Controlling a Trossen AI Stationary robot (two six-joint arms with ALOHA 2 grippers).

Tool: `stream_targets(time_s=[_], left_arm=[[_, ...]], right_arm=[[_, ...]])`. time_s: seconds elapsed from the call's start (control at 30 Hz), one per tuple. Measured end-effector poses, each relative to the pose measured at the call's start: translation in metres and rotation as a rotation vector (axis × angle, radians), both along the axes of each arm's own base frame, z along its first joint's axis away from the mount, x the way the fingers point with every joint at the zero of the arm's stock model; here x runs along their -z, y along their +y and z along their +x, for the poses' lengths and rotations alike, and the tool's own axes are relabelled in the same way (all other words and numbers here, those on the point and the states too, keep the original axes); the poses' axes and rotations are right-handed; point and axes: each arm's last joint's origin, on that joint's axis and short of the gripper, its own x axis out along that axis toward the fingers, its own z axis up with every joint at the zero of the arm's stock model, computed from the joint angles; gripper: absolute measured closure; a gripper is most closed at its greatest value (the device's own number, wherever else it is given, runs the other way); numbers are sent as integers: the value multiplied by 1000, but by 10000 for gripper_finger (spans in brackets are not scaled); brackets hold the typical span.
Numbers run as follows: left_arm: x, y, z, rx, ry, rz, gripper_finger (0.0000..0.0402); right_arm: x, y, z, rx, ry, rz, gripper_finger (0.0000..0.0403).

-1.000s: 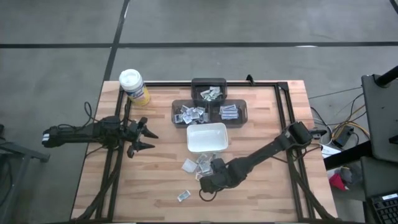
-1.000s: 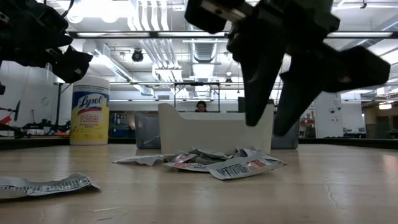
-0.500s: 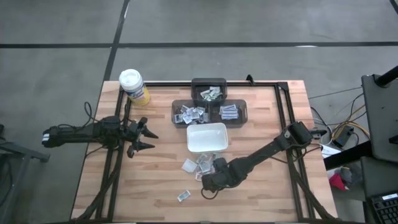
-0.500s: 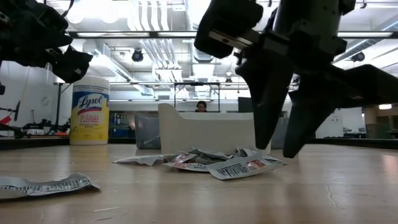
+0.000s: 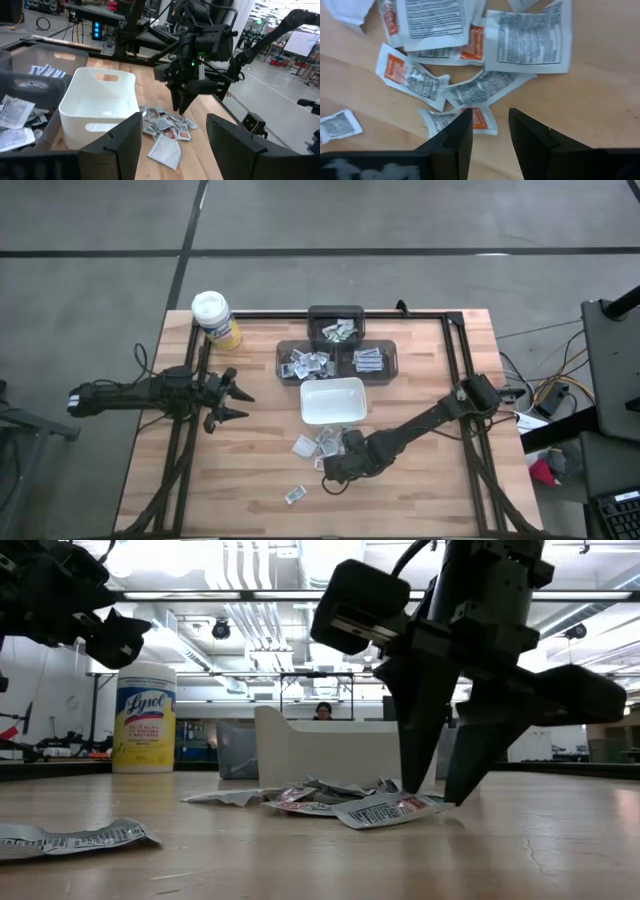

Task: Pick & Place First Aid Supplies
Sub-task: Put the ointment pack into the white bin

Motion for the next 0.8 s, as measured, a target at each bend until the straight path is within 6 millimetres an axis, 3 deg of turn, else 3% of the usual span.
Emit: stream_targets(time_s=[0.37, 0.8], left_arm=[[-1, 0, 0, 0, -7, 3, 186], [-1, 0, 0, 0, -7, 3, 186]], right_arm=[[17, 6, 8, -39, 61, 30, 287], [17, 16, -1, -89, 116, 16, 353]])
